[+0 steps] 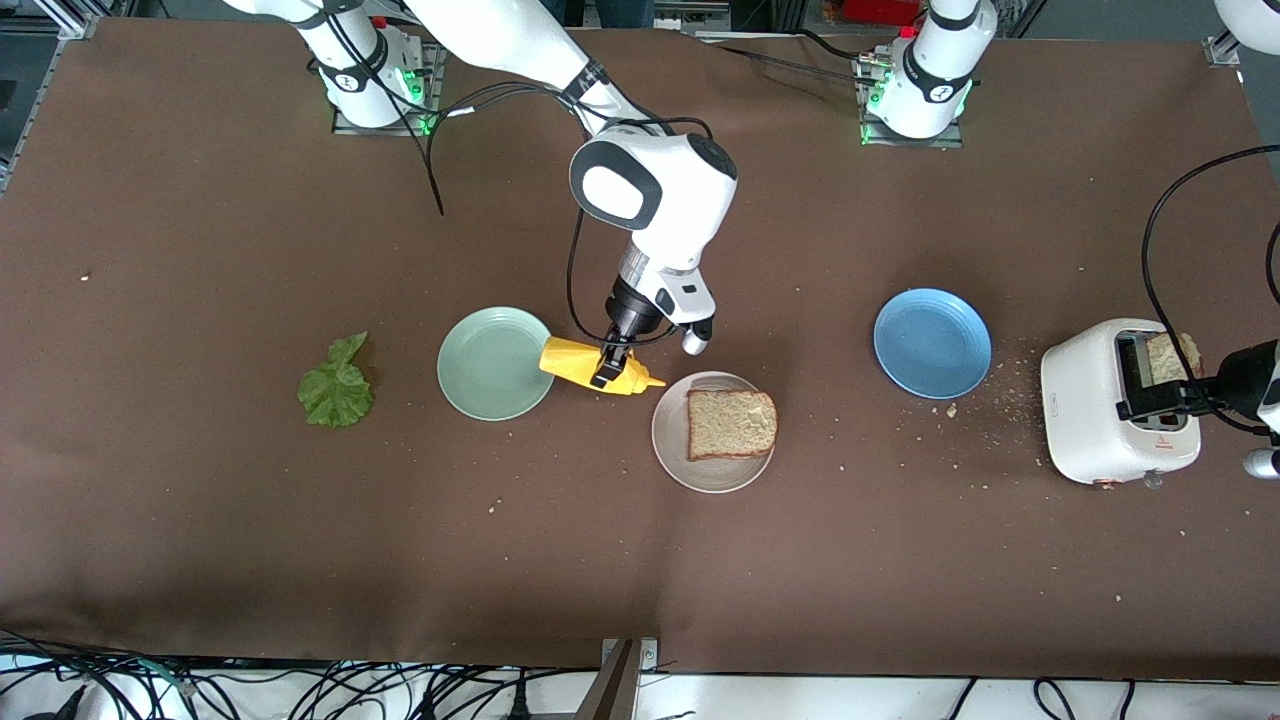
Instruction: Make sandwich in beige plate with both arms
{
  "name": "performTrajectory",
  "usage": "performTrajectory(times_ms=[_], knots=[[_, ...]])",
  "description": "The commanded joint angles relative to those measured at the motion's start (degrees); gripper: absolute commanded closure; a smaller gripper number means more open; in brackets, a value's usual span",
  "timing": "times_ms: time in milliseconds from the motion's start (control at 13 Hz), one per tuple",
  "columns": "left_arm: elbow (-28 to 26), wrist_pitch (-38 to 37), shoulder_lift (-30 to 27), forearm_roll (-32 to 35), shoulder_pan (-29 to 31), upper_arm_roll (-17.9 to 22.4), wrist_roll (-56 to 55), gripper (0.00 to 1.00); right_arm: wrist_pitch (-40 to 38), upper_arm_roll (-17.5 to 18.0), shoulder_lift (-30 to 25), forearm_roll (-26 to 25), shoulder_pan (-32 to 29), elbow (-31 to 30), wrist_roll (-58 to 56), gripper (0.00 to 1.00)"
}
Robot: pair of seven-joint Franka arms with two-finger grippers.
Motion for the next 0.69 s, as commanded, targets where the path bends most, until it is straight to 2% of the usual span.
performTrajectory(times_ms=[0,153,230,460,614], knots=[[-0.9,-1.9,-2.8,1.8,1.0,-0.5,1.1,0.0,-0.4,-0.8,1.8,-2.4,1.7,2.1,1.7,1.0],[-0.9,-2.7,-3.9,1.8,1.7,-0.5,1.1,0.0,-0.7,-0.8,1.2,-1.6,1.4,2.2,1.9,1.0],[-0.9,-3.3,-4.1,1.8,1.7,-0.5,1.1,0.0,-0.9,-0.7,0.7,0.3,1.0,2.2,1.8,1.0],[-1.0,-4.8,-4.8,1.6,2.1,-0.5,1.2,0.0,-0.9,-0.8,-3.6,16.3,-2.4,2.0,1.1,1.0],[-1.0,-4.9,-4.7,1.5,2.1,-0.5,1.2,0.0,-0.9,-0.9,-5.8,24.5,-4.5,2.0,-3.3,1.0]])
